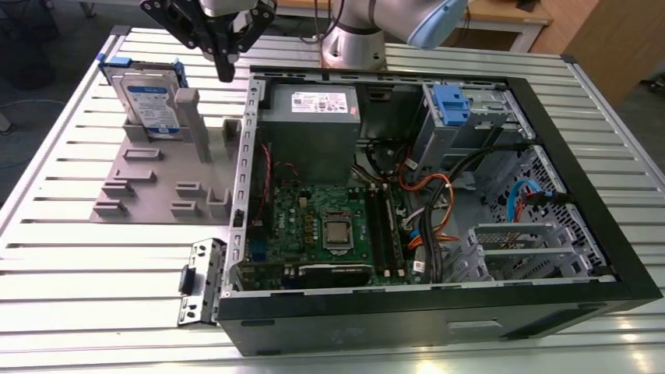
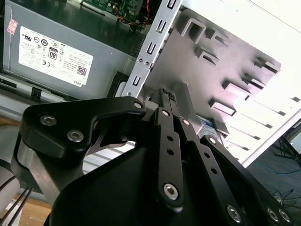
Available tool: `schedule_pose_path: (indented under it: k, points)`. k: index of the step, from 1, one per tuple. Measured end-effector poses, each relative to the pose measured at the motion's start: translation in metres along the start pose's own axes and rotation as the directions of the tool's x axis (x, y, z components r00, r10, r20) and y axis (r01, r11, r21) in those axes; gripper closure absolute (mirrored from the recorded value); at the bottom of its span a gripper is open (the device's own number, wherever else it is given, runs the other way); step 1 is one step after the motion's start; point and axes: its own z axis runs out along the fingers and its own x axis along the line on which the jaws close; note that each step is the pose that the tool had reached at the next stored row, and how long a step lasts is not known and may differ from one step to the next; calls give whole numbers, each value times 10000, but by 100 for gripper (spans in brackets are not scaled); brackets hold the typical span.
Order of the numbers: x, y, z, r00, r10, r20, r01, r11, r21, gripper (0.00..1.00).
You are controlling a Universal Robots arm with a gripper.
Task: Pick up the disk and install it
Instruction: 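Reach for the disk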
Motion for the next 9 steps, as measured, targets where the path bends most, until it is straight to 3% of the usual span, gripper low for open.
schedule_pose_path:
  k: [9]
  points:
    - [50, -4, -1, 10000, 0, 0, 0, 10000, 0, 90]
